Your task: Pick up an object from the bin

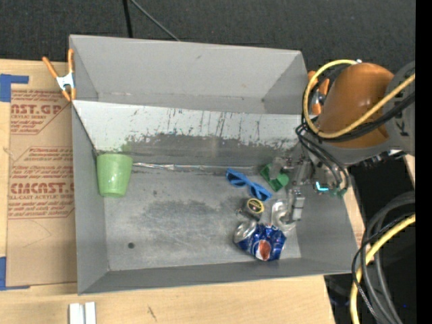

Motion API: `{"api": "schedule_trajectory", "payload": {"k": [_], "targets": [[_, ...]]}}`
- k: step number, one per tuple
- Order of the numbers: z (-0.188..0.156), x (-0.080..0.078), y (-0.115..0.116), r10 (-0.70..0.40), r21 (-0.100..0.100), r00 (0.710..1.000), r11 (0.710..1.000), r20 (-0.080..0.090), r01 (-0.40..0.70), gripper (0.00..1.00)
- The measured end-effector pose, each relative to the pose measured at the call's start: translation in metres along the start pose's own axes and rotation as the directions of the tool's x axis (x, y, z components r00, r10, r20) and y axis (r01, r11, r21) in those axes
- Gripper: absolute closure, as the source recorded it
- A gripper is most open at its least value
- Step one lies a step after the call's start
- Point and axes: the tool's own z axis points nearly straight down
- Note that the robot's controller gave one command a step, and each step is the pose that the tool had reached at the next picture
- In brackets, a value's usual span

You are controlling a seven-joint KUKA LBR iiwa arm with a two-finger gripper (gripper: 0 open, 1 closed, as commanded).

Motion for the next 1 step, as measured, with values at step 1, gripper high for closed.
{"api": "schedule_trajectory", "payload": {"k": [1], "targets": [[0.1024, 0.0333, -0.0107, -0.039, 0.001, 0.999, 0.999, 0.006, 0.039, 0.00]]}}
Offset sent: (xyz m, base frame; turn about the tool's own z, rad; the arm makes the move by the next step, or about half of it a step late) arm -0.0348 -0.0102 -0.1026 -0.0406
